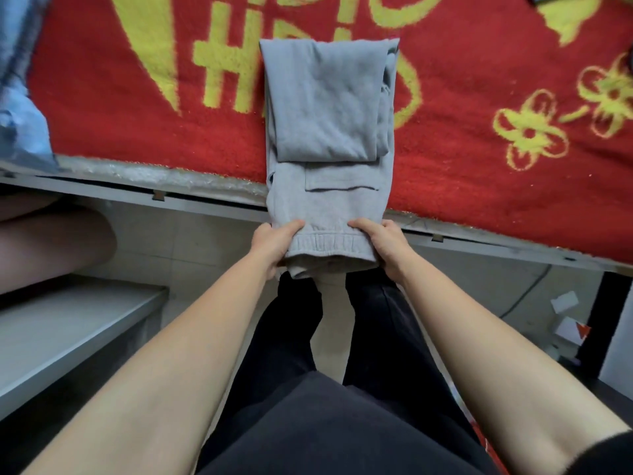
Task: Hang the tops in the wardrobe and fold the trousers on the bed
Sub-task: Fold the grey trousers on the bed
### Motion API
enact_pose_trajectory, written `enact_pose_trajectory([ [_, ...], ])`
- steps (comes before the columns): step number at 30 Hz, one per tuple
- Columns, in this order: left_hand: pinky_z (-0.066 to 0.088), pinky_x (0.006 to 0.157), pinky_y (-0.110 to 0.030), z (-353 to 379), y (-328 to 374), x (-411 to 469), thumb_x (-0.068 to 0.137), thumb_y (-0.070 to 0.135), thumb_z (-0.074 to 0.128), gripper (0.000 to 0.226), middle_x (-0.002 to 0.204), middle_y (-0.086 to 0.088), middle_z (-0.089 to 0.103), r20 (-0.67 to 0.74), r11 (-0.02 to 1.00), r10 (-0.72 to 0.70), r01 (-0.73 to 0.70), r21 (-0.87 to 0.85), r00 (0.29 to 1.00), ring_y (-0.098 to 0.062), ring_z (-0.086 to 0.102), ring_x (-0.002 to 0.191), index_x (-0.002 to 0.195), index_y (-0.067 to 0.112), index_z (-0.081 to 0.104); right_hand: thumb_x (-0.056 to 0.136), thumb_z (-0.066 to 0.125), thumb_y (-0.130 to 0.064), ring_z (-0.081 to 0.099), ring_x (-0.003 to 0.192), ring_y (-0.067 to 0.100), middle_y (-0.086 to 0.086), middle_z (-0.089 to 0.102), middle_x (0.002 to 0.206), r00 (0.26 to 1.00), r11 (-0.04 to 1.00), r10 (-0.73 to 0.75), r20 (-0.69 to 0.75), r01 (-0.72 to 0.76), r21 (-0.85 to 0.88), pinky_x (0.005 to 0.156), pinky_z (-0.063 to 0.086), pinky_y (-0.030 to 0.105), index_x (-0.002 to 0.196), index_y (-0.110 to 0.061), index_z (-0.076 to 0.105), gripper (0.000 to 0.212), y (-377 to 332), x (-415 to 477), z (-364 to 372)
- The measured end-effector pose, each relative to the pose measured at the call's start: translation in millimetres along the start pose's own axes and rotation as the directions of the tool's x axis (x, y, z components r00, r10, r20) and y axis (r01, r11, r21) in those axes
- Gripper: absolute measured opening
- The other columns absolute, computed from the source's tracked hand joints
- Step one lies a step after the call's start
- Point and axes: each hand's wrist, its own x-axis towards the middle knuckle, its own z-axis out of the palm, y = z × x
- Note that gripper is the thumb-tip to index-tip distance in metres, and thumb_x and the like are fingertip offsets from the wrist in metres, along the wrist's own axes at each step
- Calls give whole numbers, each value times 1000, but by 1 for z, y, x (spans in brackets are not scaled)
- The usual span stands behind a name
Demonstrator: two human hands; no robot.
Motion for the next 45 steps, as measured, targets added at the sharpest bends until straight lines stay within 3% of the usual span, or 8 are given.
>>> enact_pose_trajectory([
  [11,58,83,-44,8,208,17,100,40,43,46,119,-12,62,64,848,235,-172,-501,970,-28,64,106,136,12,50,95,52,-55,69,96,26,14,64,111,975,908,-192,110,135,396,73,60,34,128,-12,54,54,-210,41,0],
  [15,49,91,-33,28,204,36,98,11,44,42,119,-5,54,6,892,447,-445,-77,895,-14,57,99,138,21,38,96,54,-39,58,111,21,4,56,127,932,931,-360,29,361,-44,89,48,33,148,-19,41,57,-209,73,1],
  [18,33,114,-40,29,181,46,92,4,42,69,160,-7,28,198,557,560,-542,629,805,-26,34,142,154,26,22,98,50,-23,43,137,24,6,37,156,758,477,-608,235,586,-655,110,38,36,154,-17,33,59,-184,81,-10],
  [23,37,105,-45,34,168,56,87,13,52,86,163,3,-18,282,144,587,-441,886,759,-26,6,146,156,36,6,93,47,-22,25,147,32,13,-6,166,652,-248,-537,536,486,-838,107,40,46,158,-18,18,72,-162,90,-21],
  [32,24,113,-50,39,200,105,96,40,37,64,165,-2,-9,291,114,433,-372,921,853,-33,14,138,155,32,15,90,36,-54,9,147,30,3,-9,167,802,-237,-392,451,385,-892,113,25,52,159,-20,12,80,-182,125,2],
  [36,26,115,-50,32,182,84,92,32,46,64,164,-11,10,314,127,634,-496,859,706,-36,20,140,152,16,31,82,50,-56,18,146,37,16,-3,166,713,-327,-462,528,417,-848,116,22,52,158,-17,16,91,-172,107,-7],
  [39,35,103,-54,22,153,72,79,34,53,69,156,-20,26,410,-70,745,-550,832,526,-40,23,143,141,8,44,79,61,-48,10,149,41,25,-7,163,695,-470,-438,570,363,-805,116,21,57,158,-14,5,103,-155,100,-12],
  [45,21,111,-60,44,131,95,74,31,67,106,162,-21,7,437,-318,617,-300,899,655,-49,3,147,157,16,3,92,47,-26,6,149,48,31,-1,161,724,-461,-551,414,149,-875,115,21,64,156,-1,2,82,-132,120,18],
])
